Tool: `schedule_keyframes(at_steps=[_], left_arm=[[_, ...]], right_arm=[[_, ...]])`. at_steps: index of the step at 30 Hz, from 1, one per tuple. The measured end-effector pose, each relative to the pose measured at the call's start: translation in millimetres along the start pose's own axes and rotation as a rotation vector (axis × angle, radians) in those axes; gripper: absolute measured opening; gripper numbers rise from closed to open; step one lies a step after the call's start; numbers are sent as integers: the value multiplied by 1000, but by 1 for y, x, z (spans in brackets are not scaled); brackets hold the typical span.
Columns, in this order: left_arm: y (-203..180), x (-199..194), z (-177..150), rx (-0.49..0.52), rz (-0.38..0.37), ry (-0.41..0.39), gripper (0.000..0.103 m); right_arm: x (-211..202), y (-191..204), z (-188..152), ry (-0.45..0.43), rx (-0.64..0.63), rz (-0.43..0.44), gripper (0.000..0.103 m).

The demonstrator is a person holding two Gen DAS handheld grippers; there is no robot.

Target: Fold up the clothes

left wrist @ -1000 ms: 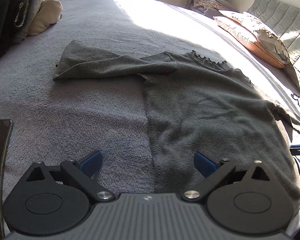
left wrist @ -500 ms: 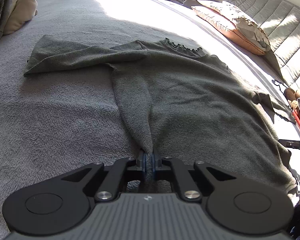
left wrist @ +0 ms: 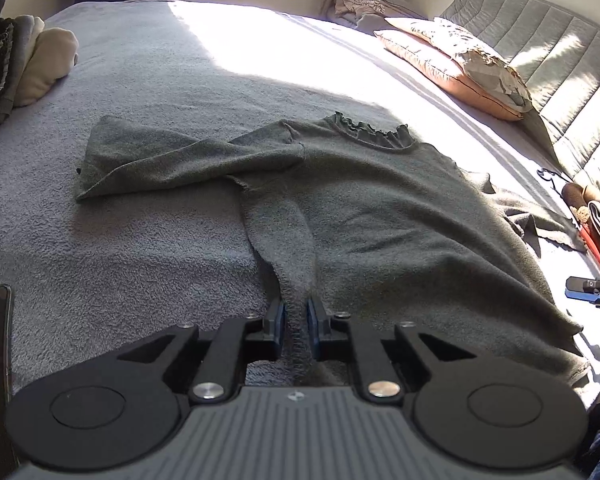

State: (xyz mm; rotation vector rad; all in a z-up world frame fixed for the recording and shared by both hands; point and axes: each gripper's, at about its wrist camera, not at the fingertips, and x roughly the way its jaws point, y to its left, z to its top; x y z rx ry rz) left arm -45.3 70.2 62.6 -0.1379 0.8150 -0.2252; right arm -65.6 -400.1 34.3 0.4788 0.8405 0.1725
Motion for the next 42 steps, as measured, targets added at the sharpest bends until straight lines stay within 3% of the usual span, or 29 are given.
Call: schedule_keyframes(at_steps=[2, 4, 7, 9, 11, 14, 19, 22, 25, 28, 31, 35, 38, 40, 41, 42], left_arm=[[2, -5, 5, 11, 24, -40, 26], [-2, -2, 10, 26, 27, -50, 36], [-7, 2, 16, 46, 28, -61, 37], [-12, 10, 19, 54, 16, -50, 38], [-17, 16, 21, 68, 14, -47, 39], [-23, 28, 27, 102, 32, -52, 41], [-23, 52, 56, 124, 48, -61, 42], [-23, 66, 74, 137, 59, -67, 45], [-17, 81, 98, 151, 43, -63, 53], [-1, 98, 127, 123, -31, -35, 54], [6, 125, 159, 147, -71, -5, 54], [-7, 179, 182, 268, -67, 41, 55], [-13, 206, 178, 297, -69, 61, 54], [-16, 221, 173, 317, -64, 63, 47], [-19, 226, 172, 327, -63, 63, 22], [-23, 226, 171, 336, -62, 61, 4]], right_arm=[[-12, -25, 21, -80, 116, -47, 66], [-22, -55, 45, -143, 226, -140, 66], [-28, -102, 87, -204, 290, -404, 66], [-24, -131, 114, -199, 341, -544, 66], [-19, -147, 131, -205, 334, -582, 65], [-12, -141, 152, -249, 119, -605, 65], [47, -86, 168, -126, -291, -481, 65], [92, -20, 166, -61, -496, -285, 61], [127, 45, 166, -33, -623, -106, 60], [162, 93, 169, 20, -722, -12, 60], [192, 114, 177, 80, -769, -16, 60], [220, 108, 186, 152, -712, 38, 60], [237, 102, 171, 205, -729, 21, 51], [234, 105, 163, 170, -777, 34, 26], [233, 107, 161, 160, -792, 44, 7], [232, 109, 159, 149, -809, 48, 6]])
